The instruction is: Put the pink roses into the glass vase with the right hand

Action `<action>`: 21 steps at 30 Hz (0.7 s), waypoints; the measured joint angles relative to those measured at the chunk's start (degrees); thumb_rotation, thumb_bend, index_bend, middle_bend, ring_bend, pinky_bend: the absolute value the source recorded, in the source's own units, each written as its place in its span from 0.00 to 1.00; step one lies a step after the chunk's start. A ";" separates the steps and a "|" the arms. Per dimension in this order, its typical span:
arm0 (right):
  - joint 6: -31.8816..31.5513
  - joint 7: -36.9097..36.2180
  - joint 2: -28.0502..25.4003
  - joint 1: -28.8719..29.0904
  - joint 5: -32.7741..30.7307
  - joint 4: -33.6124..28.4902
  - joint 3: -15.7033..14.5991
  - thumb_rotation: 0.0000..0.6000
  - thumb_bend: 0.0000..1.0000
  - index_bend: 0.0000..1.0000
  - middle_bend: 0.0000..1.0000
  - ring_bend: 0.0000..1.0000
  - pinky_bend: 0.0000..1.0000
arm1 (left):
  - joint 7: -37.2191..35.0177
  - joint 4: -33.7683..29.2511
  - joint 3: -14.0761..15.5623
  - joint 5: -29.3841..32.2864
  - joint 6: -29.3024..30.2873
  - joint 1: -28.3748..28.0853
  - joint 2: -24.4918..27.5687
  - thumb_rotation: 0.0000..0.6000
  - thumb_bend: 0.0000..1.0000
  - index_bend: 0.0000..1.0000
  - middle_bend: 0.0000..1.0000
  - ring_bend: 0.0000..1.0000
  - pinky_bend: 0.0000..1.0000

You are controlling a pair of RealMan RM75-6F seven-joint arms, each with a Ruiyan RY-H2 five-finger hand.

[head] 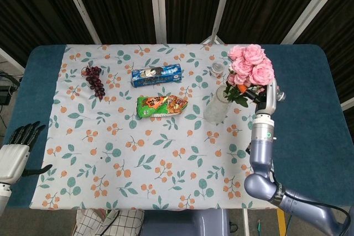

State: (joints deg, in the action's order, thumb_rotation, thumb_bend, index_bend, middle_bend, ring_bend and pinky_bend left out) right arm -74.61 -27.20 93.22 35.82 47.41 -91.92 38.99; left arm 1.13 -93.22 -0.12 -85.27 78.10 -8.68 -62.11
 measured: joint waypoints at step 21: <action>0.95 1.77 4.34 2.85 -0.12 4.46 0.58 1.00 0.32 0.45 0.50 0.47 0.32 | -0.73 -0.13 0.08 0.13 -0.44 -0.12 0.30 1.00 0.00 0.00 0.00 0.00 0.00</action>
State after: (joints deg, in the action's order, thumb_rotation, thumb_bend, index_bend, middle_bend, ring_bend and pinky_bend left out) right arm -73.66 -25.43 97.56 38.67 47.29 -87.47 39.57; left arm 0.40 -93.36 -0.04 -85.14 77.66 -8.80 -61.81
